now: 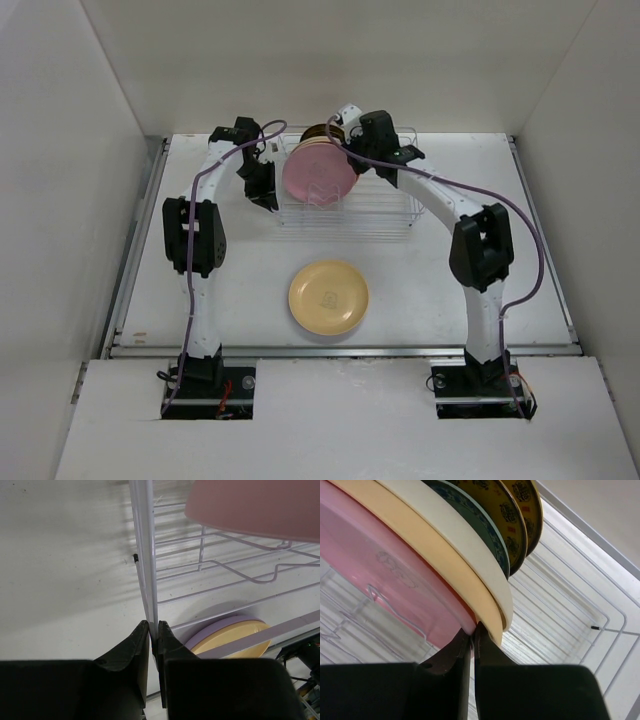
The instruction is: Unload the plates from the dish rack
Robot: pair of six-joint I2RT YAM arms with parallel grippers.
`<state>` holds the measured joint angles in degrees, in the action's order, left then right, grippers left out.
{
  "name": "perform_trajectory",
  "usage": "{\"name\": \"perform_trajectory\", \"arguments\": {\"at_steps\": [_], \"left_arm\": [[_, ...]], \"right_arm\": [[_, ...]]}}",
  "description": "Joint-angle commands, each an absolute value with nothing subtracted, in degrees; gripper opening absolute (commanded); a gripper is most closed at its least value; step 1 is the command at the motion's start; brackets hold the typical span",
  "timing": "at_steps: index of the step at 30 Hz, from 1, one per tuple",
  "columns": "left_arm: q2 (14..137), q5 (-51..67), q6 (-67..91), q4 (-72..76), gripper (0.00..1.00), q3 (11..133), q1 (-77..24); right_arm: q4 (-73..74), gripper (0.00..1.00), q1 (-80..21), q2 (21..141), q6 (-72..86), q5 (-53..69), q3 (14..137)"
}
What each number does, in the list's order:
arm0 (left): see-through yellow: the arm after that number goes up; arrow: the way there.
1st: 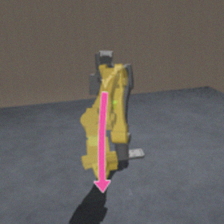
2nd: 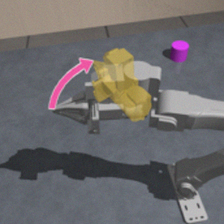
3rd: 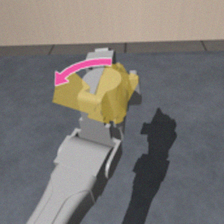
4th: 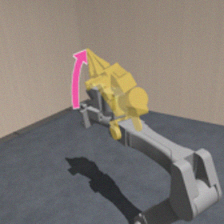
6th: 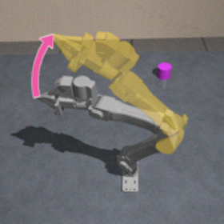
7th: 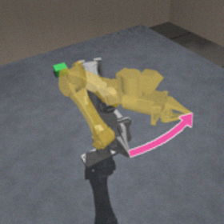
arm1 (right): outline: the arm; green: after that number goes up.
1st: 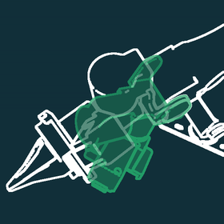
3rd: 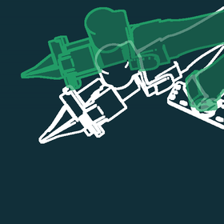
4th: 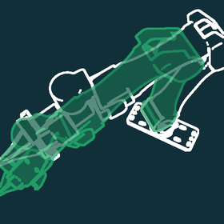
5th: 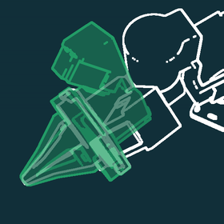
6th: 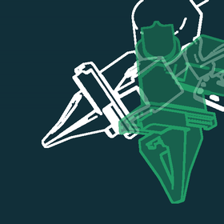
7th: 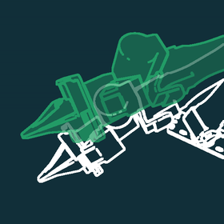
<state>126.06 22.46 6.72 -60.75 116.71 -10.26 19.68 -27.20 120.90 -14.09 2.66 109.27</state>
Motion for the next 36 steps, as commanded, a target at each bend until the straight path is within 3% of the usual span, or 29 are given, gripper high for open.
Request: {"name": "perform_trajectory", "arguments": {"at_steps": [1,13,17,22,29,36], "left_arm": [[125.7,26.7,7.7,-61.7,0.00,115.2,-10.7],[125.7,27.5,6.2,-62.2,0.00,117.6,-10.2],[124.5,26.5,5.0,-62.2,0.05,117.6,-10.2],[124.5,25.8,2.5,-63.4,0.21,119.0,-10.2],[125.0,23.6,-0.8,-65.8,0.30,123.1,-10.2],[120.5,21.9,-6.0,-59.2,0.39,123.9,-10.2]], "right_arm": [[16.9,0.00,-27.5,114.1,-8.9,2.3,108.8],[14.5,0.00,-27.5,104.0,-7.8,-1.0,99.6],[16.3,0.00,-27.5,102.7,-6.3,-2.6,99.6],[19.9,0.00,-27.0,99.3,-2.8,-2.6,99.6],[31.4,0.00,-27.0,95.5,-2.8,9.6,96.2],[36.9,0.00,-31.5,91.1,-2.8,23.6,80.3]]}}
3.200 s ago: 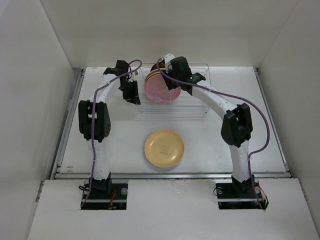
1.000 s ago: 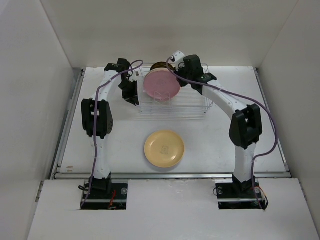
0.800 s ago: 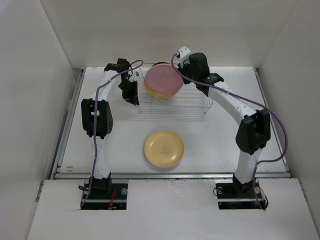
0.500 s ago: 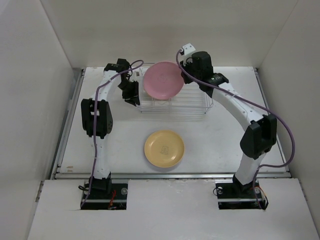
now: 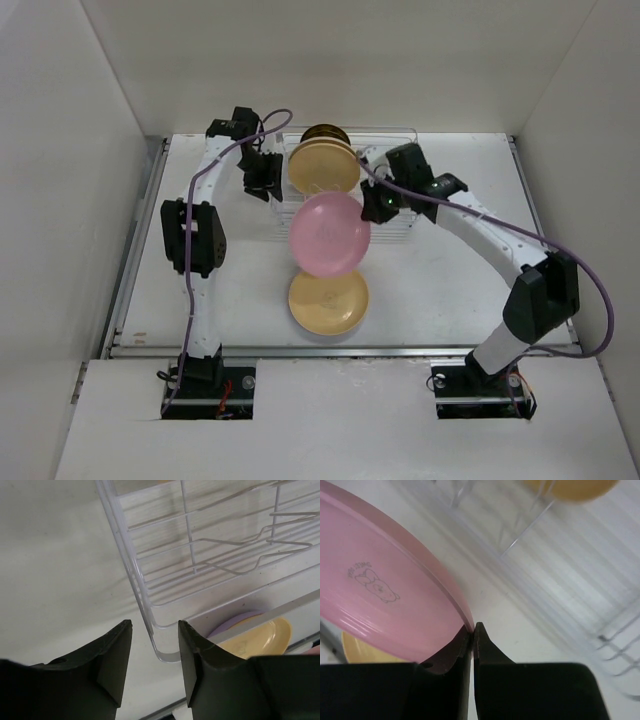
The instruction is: Unload the plates from the dish rack
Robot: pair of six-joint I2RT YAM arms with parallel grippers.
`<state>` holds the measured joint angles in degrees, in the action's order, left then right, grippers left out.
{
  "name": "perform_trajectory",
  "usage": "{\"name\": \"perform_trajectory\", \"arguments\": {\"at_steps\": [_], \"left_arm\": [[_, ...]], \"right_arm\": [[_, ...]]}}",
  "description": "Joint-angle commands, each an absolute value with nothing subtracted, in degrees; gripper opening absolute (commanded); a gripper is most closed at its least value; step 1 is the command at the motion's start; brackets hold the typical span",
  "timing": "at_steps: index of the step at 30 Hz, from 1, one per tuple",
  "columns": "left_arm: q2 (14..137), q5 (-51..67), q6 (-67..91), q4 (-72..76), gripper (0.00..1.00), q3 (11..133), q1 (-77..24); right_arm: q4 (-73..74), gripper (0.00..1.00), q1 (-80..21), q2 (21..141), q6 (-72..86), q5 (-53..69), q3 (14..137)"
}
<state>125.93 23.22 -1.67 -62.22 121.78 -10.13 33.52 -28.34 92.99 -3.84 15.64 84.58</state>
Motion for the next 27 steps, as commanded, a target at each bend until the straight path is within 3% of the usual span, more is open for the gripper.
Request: {"name": "perform_trajectory", "arguments": {"at_steps": [1,6,7,8,10,11,13,19,23,24,27], "left_arm": [[119.7,21.4,-6.6,-58.0,0.39,123.4,-10.2],[119.7,21.4,-11.4,-53.9,0.49,126.5,-11.4],[119.7,20.8,-12.6,-53.1,0.55,126.5,-12.4],[119.7,20.8,-14.0,-52.4,0.57,126.5,-13.0],[119.2,19.6,-17.8,-49.4,0.63,125.7,-14.8],[119.2,17.6,-18.8,-48.2,0.66,125.7,-15.5],[119.2,15.0,-20.3,-44.2,0.70,125.1,-17.1],[122.1,8.0,-19.7,-36.3,0.65,125.1,-19.1],[123.5,6.9,-19.2,-33.7,0.44,125.1,-19.6],[123.5,6.0,-19.2,-33.1,0.34,125.1,-19.6],[124.0,5.3,-19.2,-33.1,0.32,125.1,-19.6]], "right_arm": [[36.9,0.00,-34.0,91.1,-2.3,21.9,77.8],[38.2,0.00,-35.8,96.1,-1.1,18.2,75.2],[38.2,0.00,-35.8,96.8,-1.1,18.2,75.2],[38.2,0.06,-36.4,97.4,-0.6,17.4,75.2],[38.2,0.41,-36.9,99.0,-0.6,16.9,75.2],[38.8,0.72,-36.9,99.1,-0.6,16.9,76.1],[38.8,0.87,-37.4,99.8,-0.6,15.7,77.6],[37.4,0.92,-37.4,93.9,1.4,10.6,81.6],[36.8,0.92,-37.4,91.0,1.4,7.6,83.6],[36.8,0.92,-37.4,91.0,1.4,6.9,83.6],[36.8,0.94,-37.4,91.0,1.4,6.3,83.6]]}}
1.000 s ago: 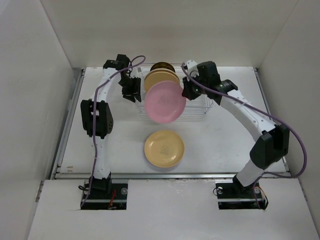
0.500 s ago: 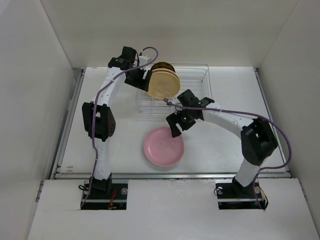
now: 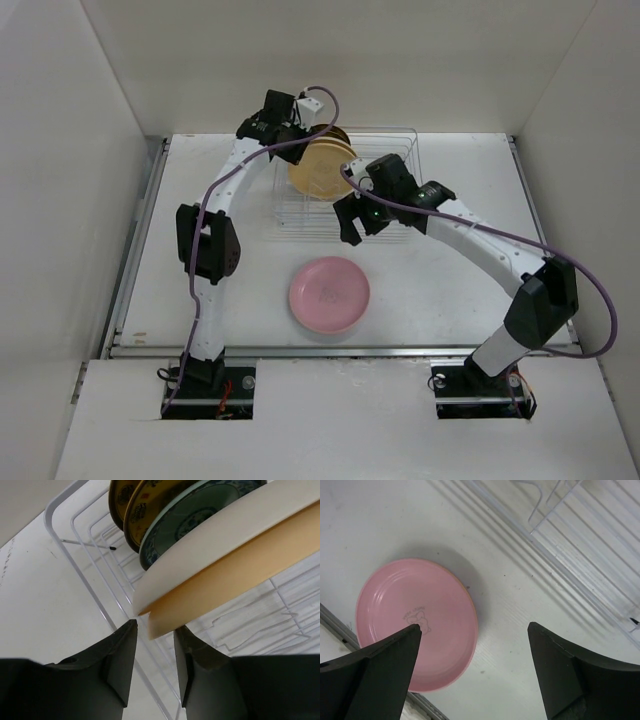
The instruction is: Unload the plates from the dish rack
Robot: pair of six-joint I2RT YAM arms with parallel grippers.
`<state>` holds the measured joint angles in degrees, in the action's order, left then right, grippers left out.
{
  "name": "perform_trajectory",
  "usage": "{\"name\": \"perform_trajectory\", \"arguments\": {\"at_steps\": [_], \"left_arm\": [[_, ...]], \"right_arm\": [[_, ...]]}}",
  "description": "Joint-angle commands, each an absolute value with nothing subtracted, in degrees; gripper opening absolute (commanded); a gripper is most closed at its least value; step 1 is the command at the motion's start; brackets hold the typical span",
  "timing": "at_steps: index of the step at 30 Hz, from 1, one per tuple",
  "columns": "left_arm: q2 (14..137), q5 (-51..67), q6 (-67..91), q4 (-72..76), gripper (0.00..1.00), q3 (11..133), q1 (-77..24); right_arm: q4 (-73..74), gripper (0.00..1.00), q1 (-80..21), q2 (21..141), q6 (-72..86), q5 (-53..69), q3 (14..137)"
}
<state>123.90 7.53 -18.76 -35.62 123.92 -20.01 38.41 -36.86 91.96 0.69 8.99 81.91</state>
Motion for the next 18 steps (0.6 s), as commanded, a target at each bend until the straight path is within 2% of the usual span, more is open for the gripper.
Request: {"name": "perform_trajectory", "arguments": {"at_steps": [1,6,9,10,18], "left_arm": [[124.0,5.3,-19.2,-33.1,0.32,124.5,-19.6],[125.2,5.2,-21.0,-33.1,0.48,124.5,-19.6],[125.8,6.7,-21.5,-33.7,0.42,124.5,-19.6],[125.8,6.7,-21.5,-34.3,0.35,124.5,-19.6],[125.2,6.8,-20.3,-36.0,0.09,124.5,-19.6]], "right_arm": [[36.8,0.94,-37.4,91.0,1.4,6.3,83.6],[37.4,0.94,-37.4,92.1,1.4,7.4,84.1],[37.4,0.94,-37.4,92.1,1.4,7.4,84.1],[37.4,0.94,-37.4,92.1,1.4,7.4,84.1],[38.5,0.94,-37.4,92.6,1.4,7.4,84.7]]}}
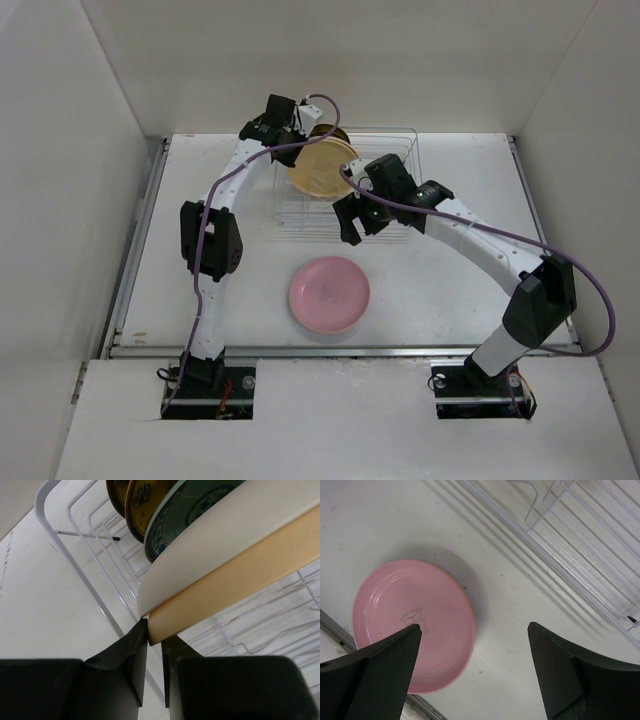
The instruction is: Unload the plates from the dish rack
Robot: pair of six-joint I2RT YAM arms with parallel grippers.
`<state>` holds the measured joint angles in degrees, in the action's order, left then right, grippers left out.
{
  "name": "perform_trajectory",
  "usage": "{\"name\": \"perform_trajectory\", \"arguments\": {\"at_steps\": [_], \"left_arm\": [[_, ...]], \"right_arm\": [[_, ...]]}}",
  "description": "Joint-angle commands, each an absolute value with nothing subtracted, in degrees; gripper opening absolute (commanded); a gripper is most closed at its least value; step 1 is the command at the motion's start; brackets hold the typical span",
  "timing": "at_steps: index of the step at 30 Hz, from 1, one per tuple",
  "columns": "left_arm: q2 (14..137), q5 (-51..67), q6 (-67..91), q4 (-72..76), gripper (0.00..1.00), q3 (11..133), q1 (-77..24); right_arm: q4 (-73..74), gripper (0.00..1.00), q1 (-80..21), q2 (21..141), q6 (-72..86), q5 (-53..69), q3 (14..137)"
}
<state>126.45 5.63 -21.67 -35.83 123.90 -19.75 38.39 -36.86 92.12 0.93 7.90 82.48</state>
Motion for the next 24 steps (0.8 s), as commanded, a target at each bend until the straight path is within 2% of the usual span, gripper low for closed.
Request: {"name": "perform_trajectory", "arguments": {"at_steps": [1,3,4,6,8,14,24], "left_arm": [[125.2,6.2,-19.8,-36.0,0.09,124.5,-19.6],[124.1,5.4,-19.3,-36.6,0.08,124.5,-19.6],[124.1,4.7,-19.2,-36.7,0.18,124.5,-19.6],[123.0,4.7,-19.2,-37.2,0.30,124.5,-19.6],[123.0,4.1,-19.8,-37.2,0.31,124.5,-19.6],[123.0,3.5,-19.8,-37.2,0.00,124.5,-19.6],[120.4,3.0,-20.9,-39.4,0.00,123.5,-19.6]], "right_arm": [[38.5,0.94,-37.4,92.6,1.4,7.9,85.2],[38.5,0.94,-37.4,93.2,1.4,7.9,85.9],[39.0,0.94,-37.4,93.2,1.4,7.9,85.9],[39.0,0.94,-37.4,93.7,1.4,8.4,85.9],[39.0,0.94,-37.4,93.7,1.4,8.4,85.9],[39.0,0.94,-37.4,93.7,1.4,8.4,86.4],[39.6,0.94,-37.4,93.7,1.4,8.4,86.4]]}}
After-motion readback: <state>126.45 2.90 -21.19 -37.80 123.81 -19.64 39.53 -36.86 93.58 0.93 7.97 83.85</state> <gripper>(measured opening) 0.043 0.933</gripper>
